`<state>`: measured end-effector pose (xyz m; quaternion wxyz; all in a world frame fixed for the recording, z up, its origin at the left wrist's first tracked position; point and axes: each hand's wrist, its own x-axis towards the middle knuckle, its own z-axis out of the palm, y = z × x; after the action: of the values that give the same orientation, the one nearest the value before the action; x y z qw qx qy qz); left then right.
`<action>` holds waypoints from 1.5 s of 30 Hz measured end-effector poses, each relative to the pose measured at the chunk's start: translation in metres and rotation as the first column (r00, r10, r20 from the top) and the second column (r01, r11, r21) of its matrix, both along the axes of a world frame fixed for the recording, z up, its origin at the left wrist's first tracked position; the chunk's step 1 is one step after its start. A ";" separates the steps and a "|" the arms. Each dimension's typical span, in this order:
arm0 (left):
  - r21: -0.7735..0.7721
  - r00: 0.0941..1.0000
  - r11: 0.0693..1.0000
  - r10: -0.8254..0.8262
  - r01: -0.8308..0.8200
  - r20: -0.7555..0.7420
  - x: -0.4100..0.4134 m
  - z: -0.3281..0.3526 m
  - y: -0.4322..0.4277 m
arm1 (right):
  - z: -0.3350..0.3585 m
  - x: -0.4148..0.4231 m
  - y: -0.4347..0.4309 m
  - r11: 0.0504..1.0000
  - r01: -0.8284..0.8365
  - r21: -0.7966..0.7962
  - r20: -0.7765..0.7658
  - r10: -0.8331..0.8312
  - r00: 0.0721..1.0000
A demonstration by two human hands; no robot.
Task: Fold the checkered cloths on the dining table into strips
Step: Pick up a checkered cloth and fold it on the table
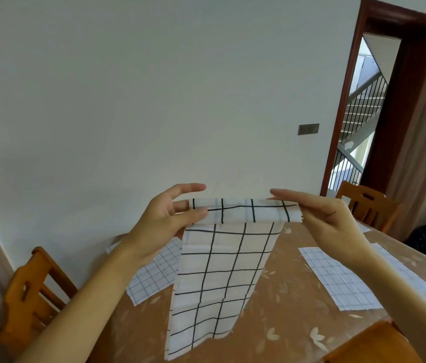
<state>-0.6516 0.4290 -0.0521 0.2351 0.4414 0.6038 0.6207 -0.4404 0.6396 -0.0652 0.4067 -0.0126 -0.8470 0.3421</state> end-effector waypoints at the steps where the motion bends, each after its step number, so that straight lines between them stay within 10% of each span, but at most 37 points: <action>1: 0.016 1.000 1.000 0.011 -0.010 -0.006 0.000 0.000 0.000 | 0.000 -0.001 -0.001 0.996 -0.034 -0.088 0.011 0.035 0.999; 5: 0.051 0.999 0.998 0.022 -0.021 -0.023 -0.002 -0.001 0.002 | 0.009 -0.008 -0.010 0.859 -0.064 -0.508 0.155 0.165 0.974; 10: 0.069 0.989 0.997 0.053 -0.044 -0.138 -0.001 0.002 0.002 | 0.006 -0.006 -0.010 0.939 -0.064 -0.339 0.289 0.168 0.943; 19: 0.150 0.926 0.979 0.182 -0.139 -0.330 -0.006 0.002 -0.001 | 0.000 -0.009 -0.003 0.925 -0.136 -0.356 0.061 0.168 0.984; 25: 0.185 0.953 0.969 0.204 -0.164 -0.224 -0.007 0.006 -0.003 | 0.000 -0.010 -0.005 0.968 -0.115 -0.221 0.113 0.143 0.983; 34: -0.157 0.978 0.987 -0.009 0.043 0.208 -0.013 -0.007 -0.002 | 0.002 -0.011 -0.010 0.958 -0.148 -0.246 -0.038 0.143 0.989; 45: -0.056 0.982 0.998 -0.012 0.023 0.188 -0.009 -0.005 -0.003 | -0.001 -0.004 -0.002 0.977 -0.100 -0.190 0.071 0.115 0.991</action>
<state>-0.6609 0.4262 -0.0571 0.3093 0.3792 0.5927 0.6397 -0.4444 0.6376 -0.0664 0.3498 -0.0184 -0.8266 0.4405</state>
